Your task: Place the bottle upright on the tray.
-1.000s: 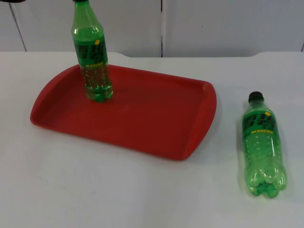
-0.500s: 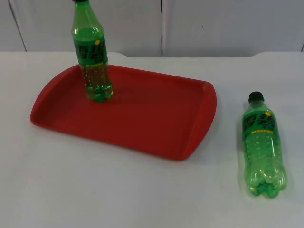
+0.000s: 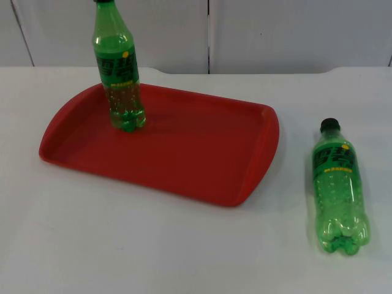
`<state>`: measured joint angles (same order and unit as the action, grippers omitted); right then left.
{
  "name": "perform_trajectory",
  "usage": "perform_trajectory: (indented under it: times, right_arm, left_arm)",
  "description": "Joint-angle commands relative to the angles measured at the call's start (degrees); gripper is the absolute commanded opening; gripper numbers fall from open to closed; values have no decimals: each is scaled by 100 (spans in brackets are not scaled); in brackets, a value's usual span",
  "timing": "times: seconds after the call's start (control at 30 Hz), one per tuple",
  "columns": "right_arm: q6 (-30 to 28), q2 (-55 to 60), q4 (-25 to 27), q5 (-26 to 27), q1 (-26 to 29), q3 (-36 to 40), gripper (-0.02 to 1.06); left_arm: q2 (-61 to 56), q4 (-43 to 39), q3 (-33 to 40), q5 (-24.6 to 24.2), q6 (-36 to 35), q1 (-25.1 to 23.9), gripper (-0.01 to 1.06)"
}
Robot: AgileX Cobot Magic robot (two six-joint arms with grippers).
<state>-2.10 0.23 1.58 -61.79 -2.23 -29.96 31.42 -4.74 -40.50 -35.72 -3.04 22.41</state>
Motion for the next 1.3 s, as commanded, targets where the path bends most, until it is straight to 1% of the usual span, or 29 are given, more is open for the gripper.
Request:
perform_trajectory:
  times: [0.0,0.03,0.17,0.3,0.33,0.43,0.5,0.7,0.83,1.03,1.1,1.17,1.2,1.27]
  right_arm:
    - [-5,-23,8,4,31,39,102]
    - [-5,-23,8,4,31,39,102]
    - [-5,-23,8,4,31,39,102]
    - [-5,-23,8,4,31,39,102]
    - [-5,-23,8,4,31,39,102]
    - [-5,-23,8,4,31,39,102]
    - [-5,-23,8,4,31,39,102]
    - [-5,-23,8,4,31,39,102]
    - [-5,-23,8,4,31,39,102]
    - [-5,-23,8,4,31,39,102]
    - [-5,-23,8,4,31,39,102]
    - [-5,-23,8,4,31,39,102]
    - [-5,-23,19,4,31,39,102]
    - [-5,-23,19,4,31,39,102]
  left_arm:
    - [-184,84,27,-174,24,38,105]
    - [-347,92,27,-298,24,38,105]
    - [-660,108,27,-470,24,38,105]
    - [-1146,108,27,-842,-44,38,105]
    - [-1146,108,27,-842,-44,38,105]
    - [-1461,108,27,-1203,-44,38,105]
    - [-1541,108,27,-1298,-68,38,105]
    - [-2131,113,27,-1907,-82,38,105]
    - [-2481,151,106,-2009,-82,38,105]
    - [-3142,149,603,-2077,-209,38,105]
    - [-3142,127,679,-2131,-270,38,105]
    - [-3142,89,716,-2473,-298,38,105]
    - [-3142,59,746,-2557,-298,38,105]
    - [-3142,46,785,-2567,-298,38,105]
